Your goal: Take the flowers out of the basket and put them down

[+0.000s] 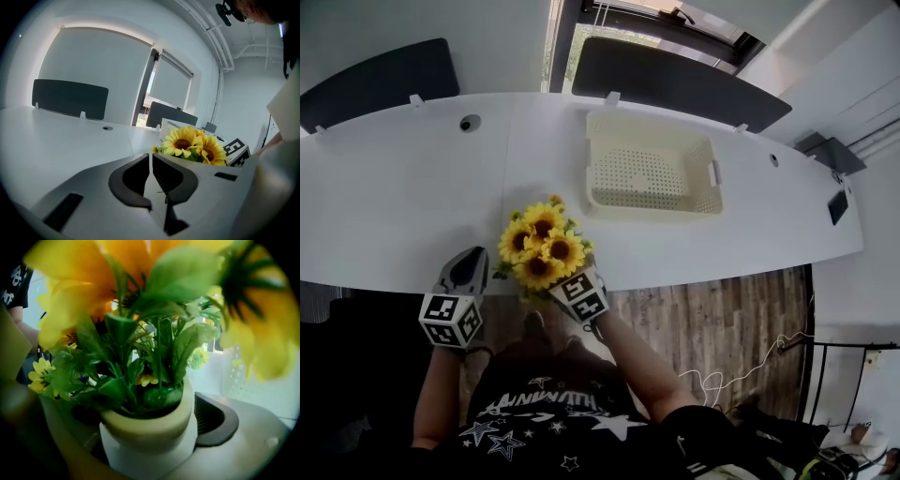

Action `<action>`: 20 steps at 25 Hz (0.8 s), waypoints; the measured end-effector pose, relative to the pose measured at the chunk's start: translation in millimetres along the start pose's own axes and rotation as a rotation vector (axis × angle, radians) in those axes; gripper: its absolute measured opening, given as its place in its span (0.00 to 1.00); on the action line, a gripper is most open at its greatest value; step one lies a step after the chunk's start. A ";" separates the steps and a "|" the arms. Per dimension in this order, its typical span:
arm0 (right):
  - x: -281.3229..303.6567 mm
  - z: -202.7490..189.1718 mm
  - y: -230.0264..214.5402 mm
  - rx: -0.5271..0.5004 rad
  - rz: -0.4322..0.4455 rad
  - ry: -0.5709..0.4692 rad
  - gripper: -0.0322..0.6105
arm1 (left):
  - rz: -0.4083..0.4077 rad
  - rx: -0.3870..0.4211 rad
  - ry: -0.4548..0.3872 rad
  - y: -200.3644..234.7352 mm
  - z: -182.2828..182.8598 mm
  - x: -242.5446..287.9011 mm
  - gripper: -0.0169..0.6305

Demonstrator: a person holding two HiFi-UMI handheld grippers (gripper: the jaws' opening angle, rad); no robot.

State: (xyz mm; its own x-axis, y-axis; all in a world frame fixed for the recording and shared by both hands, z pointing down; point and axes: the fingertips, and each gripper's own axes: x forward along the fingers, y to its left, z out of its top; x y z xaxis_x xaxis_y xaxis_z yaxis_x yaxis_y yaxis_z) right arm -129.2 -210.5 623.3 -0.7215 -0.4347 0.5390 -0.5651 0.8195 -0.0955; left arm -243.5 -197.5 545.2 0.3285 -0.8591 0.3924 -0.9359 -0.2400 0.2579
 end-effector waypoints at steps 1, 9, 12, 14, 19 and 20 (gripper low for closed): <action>-2.4 -1.6 -0.4 0.002 0.000 0.004 0.91 | 0.000 0.001 -0.003 -2.6 0.4 -0.9 0.07; -31.5 -6.2 0.4 0.030 0.022 -0.005 0.91 | 0.013 0.007 -0.034 -27.8 5.2 -14.1 0.07; -50.1 -1.2 0.1 0.040 0.028 -0.023 0.91 | 0.023 0.007 -0.054 -43.3 8.8 -23.8 0.07; -63.3 0.9 -1.0 0.046 0.031 -0.038 0.91 | 0.023 0.011 -0.072 -56.7 10.9 -30.4 0.07; -98.7 -0.7 -3.9 0.061 0.034 -0.067 0.91 | 0.029 0.021 -0.104 -91.4 14.2 -48.0 0.07; -104.9 -2.5 -5.9 0.055 0.029 -0.077 0.91 | 0.032 0.023 -0.108 -97.5 14.0 -51.0 0.07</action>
State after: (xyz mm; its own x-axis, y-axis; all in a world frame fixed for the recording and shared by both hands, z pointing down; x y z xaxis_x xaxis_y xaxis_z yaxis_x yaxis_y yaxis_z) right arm -49.2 -168.8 569.4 -0.7656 -0.4402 0.4692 -0.5629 0.8114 -0.1571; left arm -170.8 -136.6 487.7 0.2841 -0.9100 0.3018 -0.9487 -0.2214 0.2256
